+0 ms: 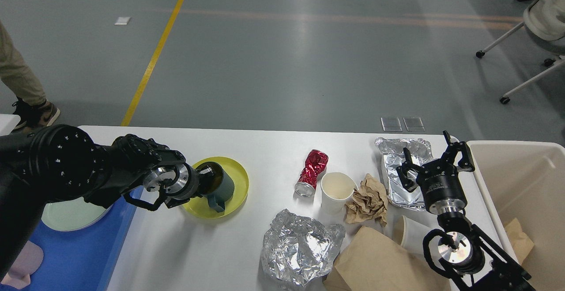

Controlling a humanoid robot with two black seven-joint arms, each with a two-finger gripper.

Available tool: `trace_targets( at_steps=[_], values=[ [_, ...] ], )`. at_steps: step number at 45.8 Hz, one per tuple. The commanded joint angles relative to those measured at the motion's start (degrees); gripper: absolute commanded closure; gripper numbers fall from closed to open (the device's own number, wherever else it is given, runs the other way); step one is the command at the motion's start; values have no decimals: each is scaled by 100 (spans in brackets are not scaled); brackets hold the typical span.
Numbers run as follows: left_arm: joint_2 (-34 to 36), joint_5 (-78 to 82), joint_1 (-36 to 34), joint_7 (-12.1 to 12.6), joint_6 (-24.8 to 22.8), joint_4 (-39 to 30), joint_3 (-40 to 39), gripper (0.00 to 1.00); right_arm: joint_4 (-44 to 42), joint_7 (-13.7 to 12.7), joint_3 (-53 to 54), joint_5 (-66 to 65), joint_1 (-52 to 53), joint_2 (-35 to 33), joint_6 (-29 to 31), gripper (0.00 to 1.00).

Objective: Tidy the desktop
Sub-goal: 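Lift the dark green mug off the yellow plate toward the blue tray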

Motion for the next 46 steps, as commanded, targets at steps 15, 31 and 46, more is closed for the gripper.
trace_targets(
  at_steps=[15,31,46],
  values=[
    [28,-19,-257,162,-30,-109,33,100,0,0,0,5,-1,0,0,0],
    [476,-2,-1960,751,-1487,-1276,533,100,0,0,0,-4,-1,0,0,0],
    [442,235,-4553,716,-2077,-3456,1237,100,0,0,0,5,-1,0,0,0]
  ],
)
